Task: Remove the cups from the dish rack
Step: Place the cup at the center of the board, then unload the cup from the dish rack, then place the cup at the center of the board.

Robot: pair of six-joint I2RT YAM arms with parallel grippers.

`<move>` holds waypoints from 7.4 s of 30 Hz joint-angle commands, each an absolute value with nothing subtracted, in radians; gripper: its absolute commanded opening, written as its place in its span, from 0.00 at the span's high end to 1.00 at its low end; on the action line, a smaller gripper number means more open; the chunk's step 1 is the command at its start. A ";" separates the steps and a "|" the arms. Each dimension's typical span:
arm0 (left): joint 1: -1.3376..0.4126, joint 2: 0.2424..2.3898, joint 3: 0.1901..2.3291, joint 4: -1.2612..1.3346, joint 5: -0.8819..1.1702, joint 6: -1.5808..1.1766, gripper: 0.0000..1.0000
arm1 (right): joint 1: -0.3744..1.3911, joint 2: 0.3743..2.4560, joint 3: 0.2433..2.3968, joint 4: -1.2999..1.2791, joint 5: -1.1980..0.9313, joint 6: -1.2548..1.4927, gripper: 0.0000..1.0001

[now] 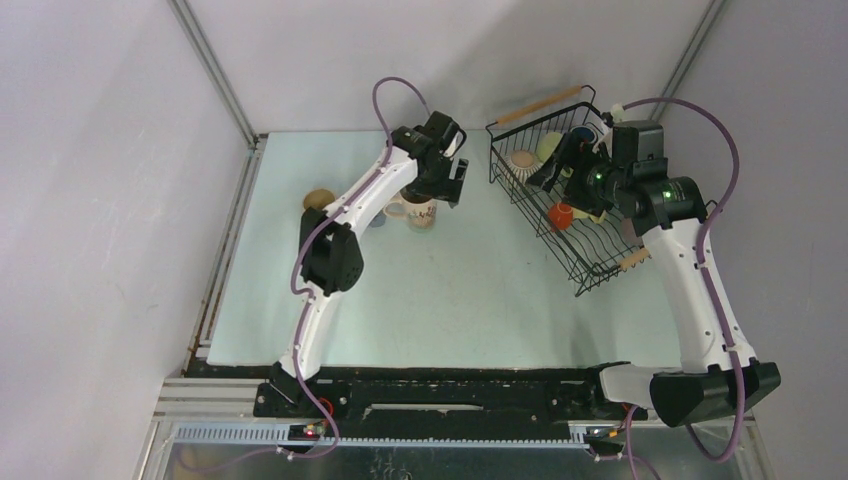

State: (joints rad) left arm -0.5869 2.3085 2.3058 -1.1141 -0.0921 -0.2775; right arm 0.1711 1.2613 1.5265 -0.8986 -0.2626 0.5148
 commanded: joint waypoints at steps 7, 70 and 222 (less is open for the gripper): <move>-0.583 2.053 2.356 -1.037 -0.061 -0.258 0.00 | 0.180 1.286 1.590 -0.950 -0.131 0.475 0.00; -0.794 1.009 1.235 -0.693 0.157 -0.320 0.00 | 0.090 2.021 1.626 -0.672 0.304 0.514 0.27; -0.591 1.227 0.956 0.218 0.288 -0.809 1.00 | 0.352 1.385 1.424 -0.496 -0.582 0.780 0.00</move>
